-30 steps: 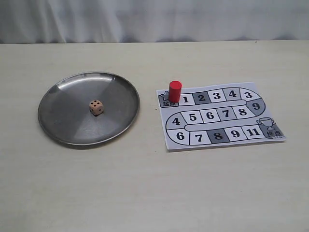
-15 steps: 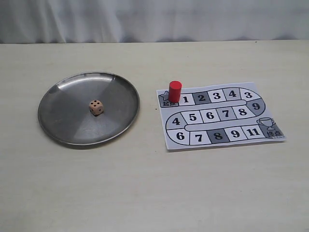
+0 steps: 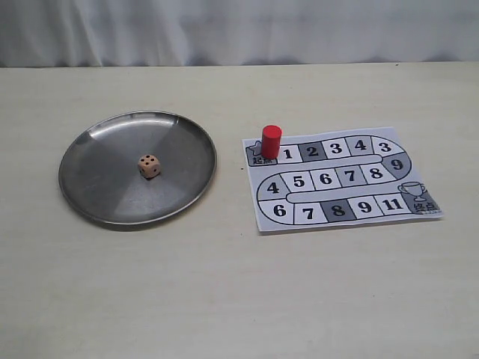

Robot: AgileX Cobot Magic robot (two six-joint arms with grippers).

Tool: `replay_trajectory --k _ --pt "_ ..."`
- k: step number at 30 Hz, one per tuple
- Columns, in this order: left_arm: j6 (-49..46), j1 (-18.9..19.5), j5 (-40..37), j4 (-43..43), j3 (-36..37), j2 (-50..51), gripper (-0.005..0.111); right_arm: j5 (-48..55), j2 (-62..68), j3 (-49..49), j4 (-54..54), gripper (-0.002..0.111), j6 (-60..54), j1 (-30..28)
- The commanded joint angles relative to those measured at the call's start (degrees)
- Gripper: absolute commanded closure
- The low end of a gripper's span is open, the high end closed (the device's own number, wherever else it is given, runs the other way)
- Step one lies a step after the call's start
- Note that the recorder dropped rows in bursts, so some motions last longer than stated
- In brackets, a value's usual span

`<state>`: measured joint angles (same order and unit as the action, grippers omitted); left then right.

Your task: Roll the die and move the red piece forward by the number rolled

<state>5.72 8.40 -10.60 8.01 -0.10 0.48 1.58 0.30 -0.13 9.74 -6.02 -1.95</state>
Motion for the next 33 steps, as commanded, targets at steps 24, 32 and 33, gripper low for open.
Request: replay_trajectory --k 24,32,33 --pt "-0.2 -0.4 0.2 0.2 0.1 -0.3 0.107 -12.8 6.7 -5.9 -7.2 0.104 25.0 0.1" --pt "-0.2 -0.4 0.2 0.2 0.1 -0.3 0.107 -14.6 33.0 -11.0 -38.1 0.104 52.9 0.1" --pt "-0.2 -0.4 0.2 0.2 0.1 -0.3 0.107 -16.7 35.9 -11.5 -44.3 0.104 59.3 0.1"
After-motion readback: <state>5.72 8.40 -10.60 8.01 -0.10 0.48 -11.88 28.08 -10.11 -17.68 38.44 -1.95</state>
